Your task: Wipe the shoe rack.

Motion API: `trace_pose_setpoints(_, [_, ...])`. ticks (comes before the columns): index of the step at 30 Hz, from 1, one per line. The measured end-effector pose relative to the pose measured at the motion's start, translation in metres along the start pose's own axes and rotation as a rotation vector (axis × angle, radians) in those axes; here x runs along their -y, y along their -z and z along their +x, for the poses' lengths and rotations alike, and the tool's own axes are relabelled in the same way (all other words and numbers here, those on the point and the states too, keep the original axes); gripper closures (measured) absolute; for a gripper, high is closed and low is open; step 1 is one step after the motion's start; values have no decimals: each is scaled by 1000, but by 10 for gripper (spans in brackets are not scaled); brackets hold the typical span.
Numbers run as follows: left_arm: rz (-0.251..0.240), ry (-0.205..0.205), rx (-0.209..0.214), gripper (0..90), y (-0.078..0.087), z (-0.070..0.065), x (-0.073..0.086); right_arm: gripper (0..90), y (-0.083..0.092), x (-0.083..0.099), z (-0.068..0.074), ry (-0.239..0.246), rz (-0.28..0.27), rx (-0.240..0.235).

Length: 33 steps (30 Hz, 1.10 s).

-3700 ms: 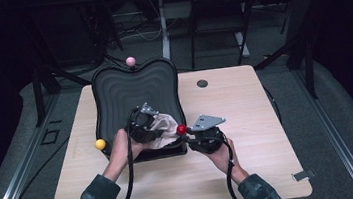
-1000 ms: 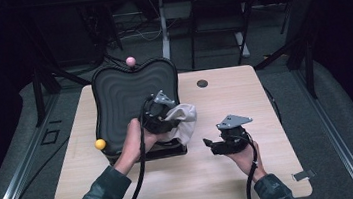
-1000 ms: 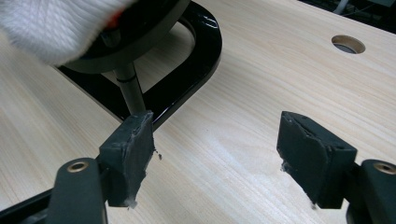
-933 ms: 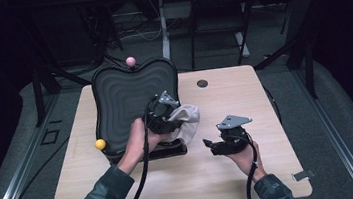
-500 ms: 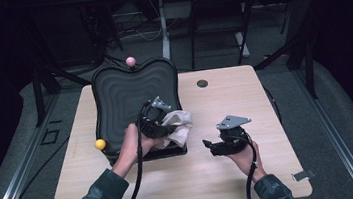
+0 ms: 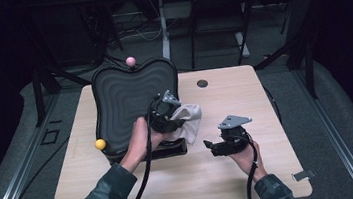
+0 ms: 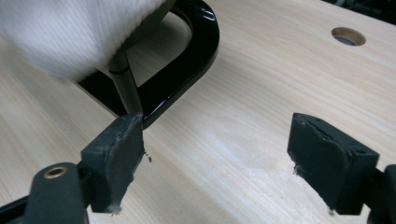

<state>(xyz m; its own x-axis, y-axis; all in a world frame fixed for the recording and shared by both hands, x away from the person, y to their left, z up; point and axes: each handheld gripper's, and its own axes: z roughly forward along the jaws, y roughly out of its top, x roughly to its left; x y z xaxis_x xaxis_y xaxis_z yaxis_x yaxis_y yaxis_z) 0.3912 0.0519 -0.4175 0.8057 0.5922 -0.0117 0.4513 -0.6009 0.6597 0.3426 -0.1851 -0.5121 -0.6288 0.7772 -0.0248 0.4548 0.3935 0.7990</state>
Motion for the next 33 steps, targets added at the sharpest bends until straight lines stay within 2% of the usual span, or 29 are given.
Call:
trace_pose_setpoints(2, [20,21,-15,830,-2,7,4,168,-1,0,-1,-2,1,-2])
trace_pose_setpoints(6, [40,49,-10,830,-4,16,19,158,-1,0,-1,-11,-3,-2])
trace_pose_setpoints(10, [28,48,16,829,3,13,33,157,0,-1,-1,-11,-8,2])
trace_pose_setpoints(12, [19,35,28,829,9,8,37,158,1,-1,-2,-10,-14,4])
trace_pose_setpoints(15, [-4,13,45,829,17,-2,33,157,2,-3,-2,-13,-22,11])
trace_pose_setpoints(17, [-22,-5,64,830,19,-9,24,158,3,-3,-2,-11,-27,9])
trace_pose_setpoints(22, [11,-59,43,830,5,-21,6,158,4,-3,-1,-6,-24,12])
trace_pose_setpoints(24, [9,-52,52,830,0,-20,2,158,4,-3,-1,-7,-22,12])
trace_pose_setpoints(28, [2,-32,35,831,-3,-14,-2,158,4,-2,-3,-7,-15,12])
trace_pose_setpoints(30, [7,-29,2,831,-1,-9,-1,158,4,-2,-3,-8,-14,12])
trace_pose_setpoints(33, [24,-9,-25,830,-1,0,3,158,4,-3,-2,-4,-11,11])
